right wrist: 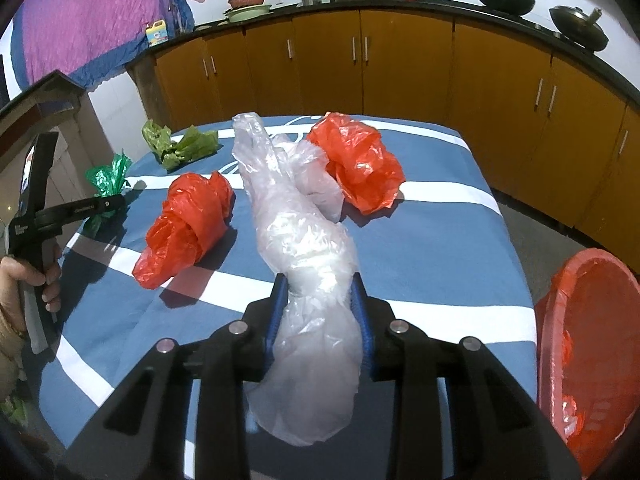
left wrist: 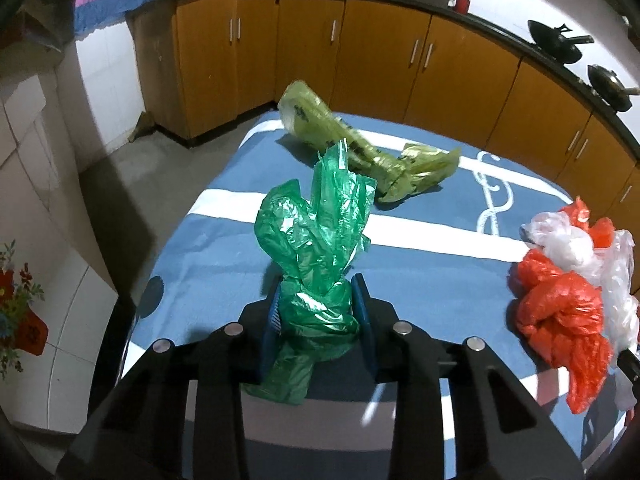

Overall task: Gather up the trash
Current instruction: 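Lift and carry the green bag and clear sheet over the red basket with both grippers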

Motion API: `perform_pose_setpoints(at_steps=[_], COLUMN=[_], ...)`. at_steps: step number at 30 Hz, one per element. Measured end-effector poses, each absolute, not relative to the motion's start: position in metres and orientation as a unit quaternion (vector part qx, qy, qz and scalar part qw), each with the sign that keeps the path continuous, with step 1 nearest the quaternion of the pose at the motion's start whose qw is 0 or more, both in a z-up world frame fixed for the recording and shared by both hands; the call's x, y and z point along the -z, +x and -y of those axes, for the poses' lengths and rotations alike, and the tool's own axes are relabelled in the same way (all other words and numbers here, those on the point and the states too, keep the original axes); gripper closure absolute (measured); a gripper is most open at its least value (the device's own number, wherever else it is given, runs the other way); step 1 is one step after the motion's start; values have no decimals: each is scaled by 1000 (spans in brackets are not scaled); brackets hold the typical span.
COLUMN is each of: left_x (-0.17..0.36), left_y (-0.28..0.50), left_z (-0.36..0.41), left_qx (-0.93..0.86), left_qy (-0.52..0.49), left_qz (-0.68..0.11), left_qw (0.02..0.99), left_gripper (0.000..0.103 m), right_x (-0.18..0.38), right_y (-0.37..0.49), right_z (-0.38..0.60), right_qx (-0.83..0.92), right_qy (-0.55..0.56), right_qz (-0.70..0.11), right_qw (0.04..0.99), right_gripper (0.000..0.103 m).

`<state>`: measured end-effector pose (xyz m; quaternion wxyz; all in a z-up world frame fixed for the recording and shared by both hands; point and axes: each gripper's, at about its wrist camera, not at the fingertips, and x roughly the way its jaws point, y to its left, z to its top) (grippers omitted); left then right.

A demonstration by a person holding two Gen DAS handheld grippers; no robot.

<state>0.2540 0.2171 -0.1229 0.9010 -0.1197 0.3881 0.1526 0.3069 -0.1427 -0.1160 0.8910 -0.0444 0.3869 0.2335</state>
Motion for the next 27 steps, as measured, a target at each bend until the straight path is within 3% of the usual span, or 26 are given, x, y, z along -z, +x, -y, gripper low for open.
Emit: perform_pose_setpoints(at_steps=[27], left_x=[12], left_y=[215], left_z=[-37], left_qx=[51], left_qy=[-62], left_qz=[-293], left_qw=[953], left_gripper=[69], right_x=[42], right_y=[256], right_z=[261], right_qx=[-154], right_qy=[43], right_qz=[-314], right_qw=[936], right_gripper=[72])
